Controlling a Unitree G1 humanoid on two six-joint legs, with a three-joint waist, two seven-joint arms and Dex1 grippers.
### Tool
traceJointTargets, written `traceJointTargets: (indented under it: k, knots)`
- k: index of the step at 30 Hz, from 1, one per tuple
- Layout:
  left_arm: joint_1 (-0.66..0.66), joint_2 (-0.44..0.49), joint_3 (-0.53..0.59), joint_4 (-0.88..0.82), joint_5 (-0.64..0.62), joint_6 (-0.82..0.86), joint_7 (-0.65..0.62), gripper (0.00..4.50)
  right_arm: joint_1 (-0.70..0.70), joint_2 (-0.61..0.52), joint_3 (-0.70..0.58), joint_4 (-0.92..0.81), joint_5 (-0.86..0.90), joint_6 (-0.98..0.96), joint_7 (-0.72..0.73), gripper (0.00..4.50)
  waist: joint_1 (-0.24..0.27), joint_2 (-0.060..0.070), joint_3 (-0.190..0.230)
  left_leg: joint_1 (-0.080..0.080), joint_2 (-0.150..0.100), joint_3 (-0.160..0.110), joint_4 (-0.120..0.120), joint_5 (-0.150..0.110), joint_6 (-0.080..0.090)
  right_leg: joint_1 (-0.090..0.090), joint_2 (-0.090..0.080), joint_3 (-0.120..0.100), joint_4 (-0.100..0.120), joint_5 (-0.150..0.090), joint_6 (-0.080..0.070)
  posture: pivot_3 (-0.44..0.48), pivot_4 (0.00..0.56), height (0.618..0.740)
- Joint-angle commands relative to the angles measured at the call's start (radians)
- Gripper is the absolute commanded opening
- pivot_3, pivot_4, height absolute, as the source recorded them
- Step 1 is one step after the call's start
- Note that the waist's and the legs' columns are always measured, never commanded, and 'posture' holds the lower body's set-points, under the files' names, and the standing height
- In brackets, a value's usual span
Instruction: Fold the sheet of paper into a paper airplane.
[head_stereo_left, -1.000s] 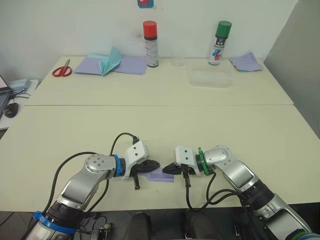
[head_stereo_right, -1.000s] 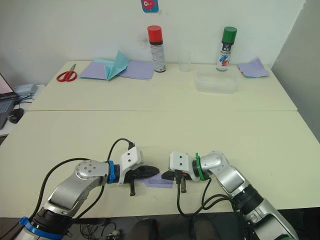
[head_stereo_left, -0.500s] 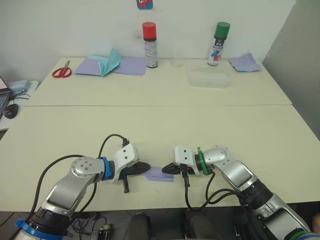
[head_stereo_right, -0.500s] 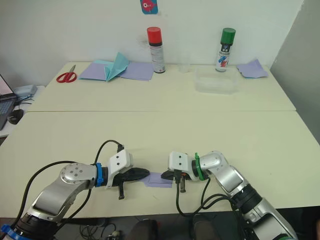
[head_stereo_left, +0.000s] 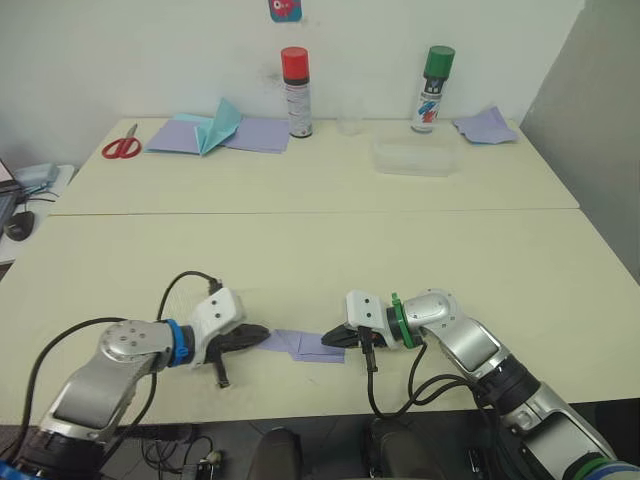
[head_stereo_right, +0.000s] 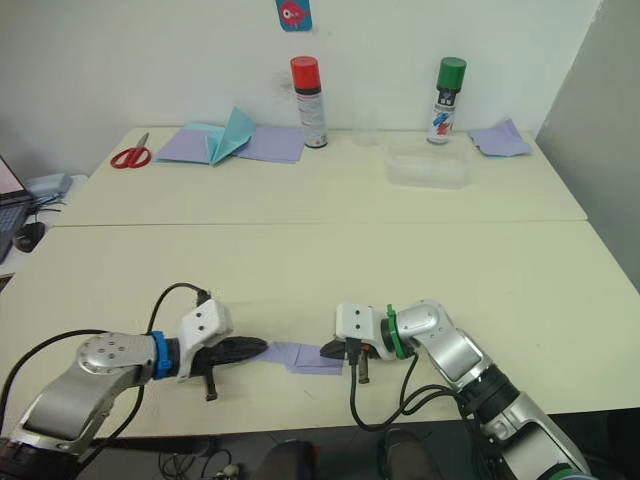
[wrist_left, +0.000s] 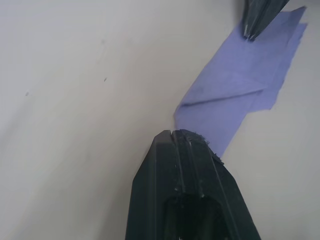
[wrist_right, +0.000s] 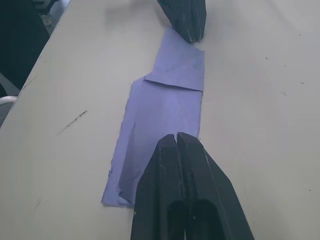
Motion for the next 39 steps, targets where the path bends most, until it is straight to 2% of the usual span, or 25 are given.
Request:
traceJointTargets:
  k: [1,6,8,11,16,19,24,39]
  knots:
    - [-0.002,0.011,0.033,-0.019,-0.011,-0.019,-0.013,0.0,0.002,0.009,-0.015,0.003,0.02,0.01,0.014,0.02,0.0,-0.001,0.001,-0.001,0.0,0.0,0.0,0.0,0.0,-0.001,0.0,0.0,0.0,0.0,0.0,0.0,0.15,0.74]
    - [0.03,0.013,0.083,-0.077,-0.051,-0.064,-0.045,0.0,-0.006,0.015,-0.072,-0.044,0.078,-0.007,0.023,0.02,0.001,-0.003,0.004,-0.004,0.0,0.0,0.0,0.0,0.0,-0.003,0.0,0.0,-0.001,0.0,-0.001,0.0,0.15,0.74]
    - [0.058,0.025,0.099,-0.1,-0.054,-0.074,-0.056,0.0,-0.012,0.011,-0.102,-0.07,0.104,0.004,0.027,0.39,0.001,-0.003,0.005,-0.005,0.0,0.0,0.0,0.0,0.0,-0.003,0.0,0.0,-0.001,-0.001,-0.001,0.0,0.15,0.74]
    - [0.082,0.029,0.109,-0.131,-0.061,-0.08,-0.065,0.0,-0.017,-0.001,-0.128,-0.097,0.123,0.013,0.035,1.31,0.004,-0.003,0.006,-0.005,0.0,0.0,-0.001,-0.001,-0.001,-0.003,-0.001,0.0,-0.001,-0.001,-0.002,0.0,0.15,0.74]
    - [0.119,0.034,0.111,-0.176,-0.053,-0.124,-0.081,0.0,0.012,-0.042,-0.146,-0.189,0.155,0.03,0.057,3.16,0.008,-0.003,0.006,-0.005,0.0,0.0,-0.001,-0.001,-0.001,-0.003,-0.001,0.0,-0.001,-0.001,-0.002,0.0,0.15,0.74]
    - [0.135,0.022,0.123,-0.218,-0.063,-0.154,-0.079,0.0,0.061,-0.085,-0.11,-0.224,0.125,-0.035,0.08,3.16,0.009,-0.003,0.006,-0.005,0.0,0.0,0.0,-0.001,-0.001,-0.002,-0.001,0.0,-0.002,-0.001,-0.002,0.0,0.15,0.74]
    - [0.189,0.002,0.152,-0.302,-0.079,-0.198,-0.069,0.0,0.096,-0.067,-0.082,-0.194,0.051,-0.194,0.032,3.16,0.005,-0.003,0.007,-0.005,-0.001,0.001,0.0,-0.001,-0.001,-0.002,-0.001,0.0,-0.002,-0.001,-0.002,0.0,0.15,0.74]
    - [0.266,0.002,0.166,-0.363,-0.083,-0.182,-0.023,0.0,0.062,-0.002,-0.026,-0.004,-0.153,-0.425,-0.102,3.16,0.008,-0.003,0.007,-0.004,-0.001,0.001,0.0,-0.001,-0.001,-0.002,-0.001,0.0,-0.001,-0.001,-0.002,0.0,0.15,0.74]
